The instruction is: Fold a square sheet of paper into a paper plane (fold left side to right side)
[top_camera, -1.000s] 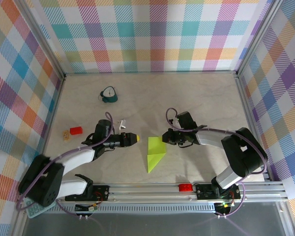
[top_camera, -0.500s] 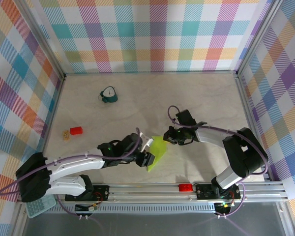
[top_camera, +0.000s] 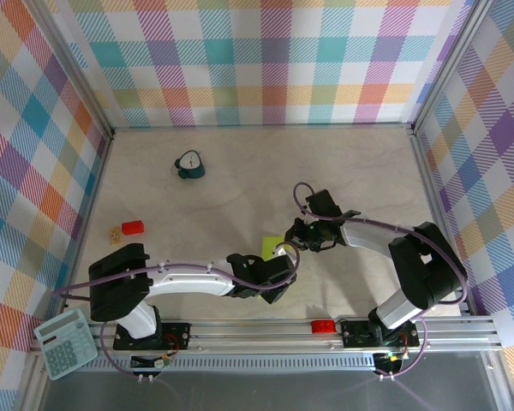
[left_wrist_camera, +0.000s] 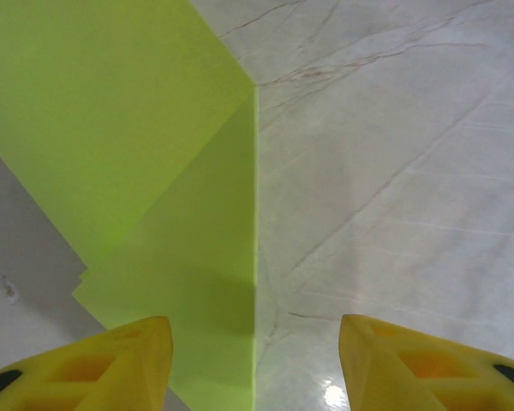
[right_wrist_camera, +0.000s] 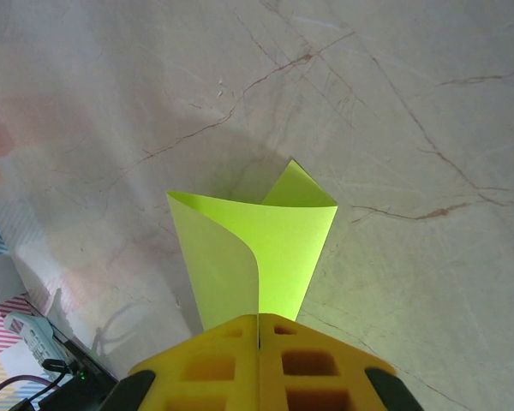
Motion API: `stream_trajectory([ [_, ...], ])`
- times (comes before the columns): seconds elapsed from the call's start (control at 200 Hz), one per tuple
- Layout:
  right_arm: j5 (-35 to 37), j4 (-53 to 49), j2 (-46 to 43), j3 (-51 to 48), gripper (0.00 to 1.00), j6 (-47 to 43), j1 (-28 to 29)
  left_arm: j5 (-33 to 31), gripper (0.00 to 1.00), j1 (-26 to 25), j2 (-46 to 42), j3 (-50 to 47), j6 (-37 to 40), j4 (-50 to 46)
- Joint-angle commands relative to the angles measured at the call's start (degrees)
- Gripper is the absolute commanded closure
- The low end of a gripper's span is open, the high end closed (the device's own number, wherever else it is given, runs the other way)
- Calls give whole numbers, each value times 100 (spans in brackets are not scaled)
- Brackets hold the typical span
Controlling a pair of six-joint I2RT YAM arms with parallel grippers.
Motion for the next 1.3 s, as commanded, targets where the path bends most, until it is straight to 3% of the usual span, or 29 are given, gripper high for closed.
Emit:
stream_trajectory([
  [0.0, -46, -38, -101, 51, 100, 88, -24, -489, 46, -42, 240, 223, -109, -437],
  [0.175, -99, 56, -58, 8, 100, 128, -24, -610, 49, -51, 536, 373, -130, -415],
  [0.535, -104, 117, 35, -13, 100, 146, -25, -532, 66, -60, 696, 342, -194, -300],
  [0.79, -84, 93, 169, -16, 100, 147, -24, -396, 69, -60, 723, 355, -211, -209],
  [1.295, 52, -148, 105, 30, 99, 62, -24, -287, 93, -60, 693, 207, -369, -33],
])
